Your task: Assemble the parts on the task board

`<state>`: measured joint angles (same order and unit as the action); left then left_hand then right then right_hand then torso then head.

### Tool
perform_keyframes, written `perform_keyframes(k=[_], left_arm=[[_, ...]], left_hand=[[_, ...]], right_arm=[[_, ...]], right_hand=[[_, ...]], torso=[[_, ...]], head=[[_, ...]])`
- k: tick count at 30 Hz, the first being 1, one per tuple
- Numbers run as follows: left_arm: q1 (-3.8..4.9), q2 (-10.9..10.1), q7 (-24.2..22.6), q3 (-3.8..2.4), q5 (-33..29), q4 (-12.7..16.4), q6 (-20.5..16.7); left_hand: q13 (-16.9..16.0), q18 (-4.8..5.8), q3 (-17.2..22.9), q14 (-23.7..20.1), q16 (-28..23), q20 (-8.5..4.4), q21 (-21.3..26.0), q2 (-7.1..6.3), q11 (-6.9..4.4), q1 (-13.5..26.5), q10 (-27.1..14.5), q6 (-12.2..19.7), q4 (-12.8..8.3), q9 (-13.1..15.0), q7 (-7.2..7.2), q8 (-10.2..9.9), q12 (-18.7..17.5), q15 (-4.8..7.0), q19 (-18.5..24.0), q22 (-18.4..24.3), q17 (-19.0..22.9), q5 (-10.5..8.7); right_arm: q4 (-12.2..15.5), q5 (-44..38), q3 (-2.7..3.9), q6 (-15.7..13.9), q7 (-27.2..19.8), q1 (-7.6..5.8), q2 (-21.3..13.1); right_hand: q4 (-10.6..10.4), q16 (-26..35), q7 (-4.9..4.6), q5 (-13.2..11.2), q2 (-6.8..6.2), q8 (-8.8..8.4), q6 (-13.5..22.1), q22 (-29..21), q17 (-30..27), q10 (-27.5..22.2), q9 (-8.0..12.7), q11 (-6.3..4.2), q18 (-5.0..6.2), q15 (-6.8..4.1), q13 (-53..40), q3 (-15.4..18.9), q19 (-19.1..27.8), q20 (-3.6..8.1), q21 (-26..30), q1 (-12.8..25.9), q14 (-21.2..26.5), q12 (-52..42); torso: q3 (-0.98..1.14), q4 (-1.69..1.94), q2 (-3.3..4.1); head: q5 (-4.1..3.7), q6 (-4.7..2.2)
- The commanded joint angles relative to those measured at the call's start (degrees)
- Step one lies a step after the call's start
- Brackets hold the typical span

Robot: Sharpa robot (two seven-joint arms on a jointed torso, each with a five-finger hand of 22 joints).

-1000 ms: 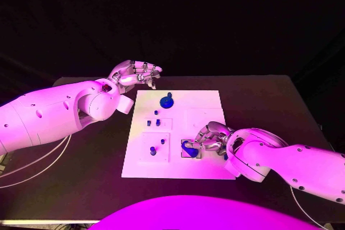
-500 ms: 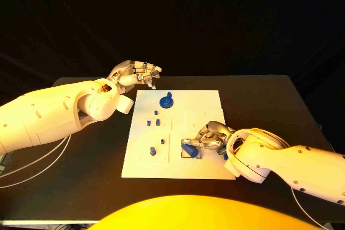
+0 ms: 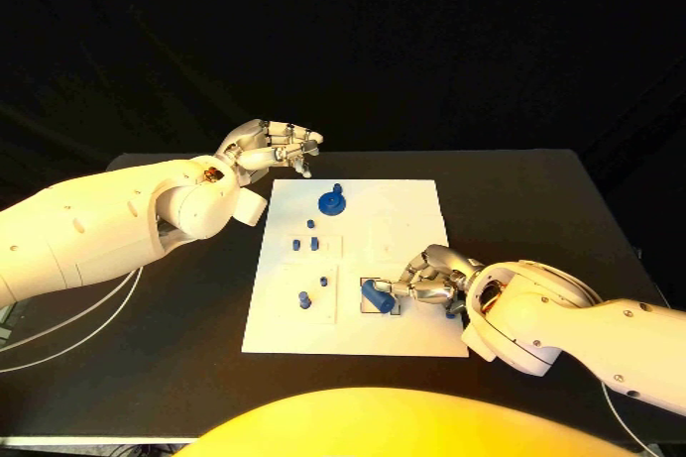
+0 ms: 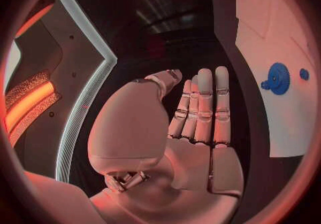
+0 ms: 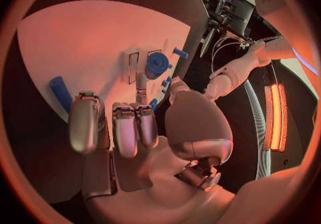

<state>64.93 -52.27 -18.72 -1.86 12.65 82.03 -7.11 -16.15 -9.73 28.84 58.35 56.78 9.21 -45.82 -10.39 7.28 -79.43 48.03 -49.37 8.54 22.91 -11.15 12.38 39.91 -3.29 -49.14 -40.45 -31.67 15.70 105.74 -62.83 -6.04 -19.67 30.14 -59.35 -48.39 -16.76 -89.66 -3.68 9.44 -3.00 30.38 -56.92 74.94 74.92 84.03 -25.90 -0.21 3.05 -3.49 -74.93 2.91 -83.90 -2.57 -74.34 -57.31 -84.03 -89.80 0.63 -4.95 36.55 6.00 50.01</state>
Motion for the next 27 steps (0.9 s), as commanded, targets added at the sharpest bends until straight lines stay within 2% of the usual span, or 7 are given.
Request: perform_keyframes(k=[1, 9, 21, 24, 27], left_arm=[[0.04, 0.06, -0.24, -0.03, 0.14, 0.08, 0.77], [0.04, 0.18, -0.19, -0.03, 0.15, 0.0, 0.8], [0.04, 0.16, -0.08, -0.03, 0.15, -0.11, 0.7], [0.04, 0.14, -0.05, -0.03, 0.16, -0.11, 0.69], [0.04, 0.14, -0.04, -0.03, 0.16, -0.12, 0.68]], left_hand=[[0.05, -0.78, -0.03, -0.29, 0.01, 0.03, 0.38, 0.08, -0.02, -0.08, -0.34, 0.52, 0.21, -0.04, 0.05, 0.01, 0.09, -0.12, -0.17, 0.04, -0.09, 0.12], [0.07, -0.77, -0.04, -0.3, 0.02, 0.03, 0.46, 0.16, -0.01, -0.07, -0.35, 0.53, 0.32, -0.04, 0.04, 0.01, 0.1, -0.13, -0.22, 0.11, -0.09, 0.13], [0.08, -0.77, -0.04, -0.3, 0.02, 0.04, 0.5, 0.2, -0.01, -0.07, -0.36, 0.54, 0.36, -0.05, 0.04, 0.01, 0.1, -0.13, -0.25, 0.14, -0.1, 0.13], [0.08, -0.77, -0.04, -0.3, 0.02, 0.04, 0.5, 0.2, -0.01, -0.07, -0.36, 0.54, 0.36, -0.05, 0.04, 0.01, 0.1, -0.13, -0.25, 0.14, -0.1, 0.13], [0.08, -0.77, -0.04, -0.3, 0.02, 0.04, 0.5, 0.2, -0.01, -0.07, -0.36, 0.54, 0.36, -0.05, 0.04, 0.01, 0.1, -0.13, -0.25, 0.14, -0.1, 0.13]], right_arm=[[0.61, -0.52, -0.01, 2.08, -0.69, 0.28, -0.07], [0.51, 0.08, -0.04, 2.6, -1.51, 0.69, 0.86], [0.15, 0.24, -0.11, 2.78, -2.54, 1.23, 1.47], [0.04, -0.26, -0.12, 3.14, -2.51, 1.26, 1.43], [-0.04, -0.74, -0.15, 3.55, -2.46, 1.28, 1.56]], right_hand=[[-0.07, 0.08, 0.11, 0.09, 0.83, 0.37, 0.07, 11.48, 13.78, 5.97, -0.08, -0.33, -0.36, -0.54, -15.07, 0.32, -2.35, 0.36, -0.21, 0.04, -5.7, -0.2], [-0.02, 0.08, 0.14, 0.08, 1.59, 0.4, 0.07, 11.47, 13.81, 5.97, -0.14, -0.37, -0.35, -0.57, -15.07, 0.37, -2.34, 0.38, -0.16, -0.39, -5.71, -0.2], [0.15, 0.08, 0.17, 0.05, 2.38, 0.41, 0.16, 11.47, 13.78, 5.97, -0.23, -0.41, -0.35, -0.61, -15.07, 0.61, -2.34, 0.42, -0.16, -2.17, -5.71, -0.2], [0.32, 0.09, 0.21, 0.05, 2.3, 0.39, 0.23, 11.48, 13.76, 5.97, -0.3, -0.44, -0.36, -0.64, -15.07, 1.0, -2.34, 0.46, -0.2, -5.14, -5.7, -0.2], [0.91, 0.11, 0.27, 0.24, 2.67, 0.07, 0.44, 11.47, 13.73, 5.97, -0.21, -0.51, -0.35, -0.71, -15.07, 0.16, -2.33, 0.53, -0.18, -10.75, -5.69, -0.2]], torso=[[0.02, -0.01, 0.01], [-0.06, 0.26, -0.04], [-0.08, 0.09, 0.01], [-0.03, 0.08, 0.02], [-0.02, 0.05, 0.02]], head=[[-0.06, -0.01], [-0.4, -0.01], [-0.19, -0.01], [-0.2, -0.01], [-0.31, -0.01]])
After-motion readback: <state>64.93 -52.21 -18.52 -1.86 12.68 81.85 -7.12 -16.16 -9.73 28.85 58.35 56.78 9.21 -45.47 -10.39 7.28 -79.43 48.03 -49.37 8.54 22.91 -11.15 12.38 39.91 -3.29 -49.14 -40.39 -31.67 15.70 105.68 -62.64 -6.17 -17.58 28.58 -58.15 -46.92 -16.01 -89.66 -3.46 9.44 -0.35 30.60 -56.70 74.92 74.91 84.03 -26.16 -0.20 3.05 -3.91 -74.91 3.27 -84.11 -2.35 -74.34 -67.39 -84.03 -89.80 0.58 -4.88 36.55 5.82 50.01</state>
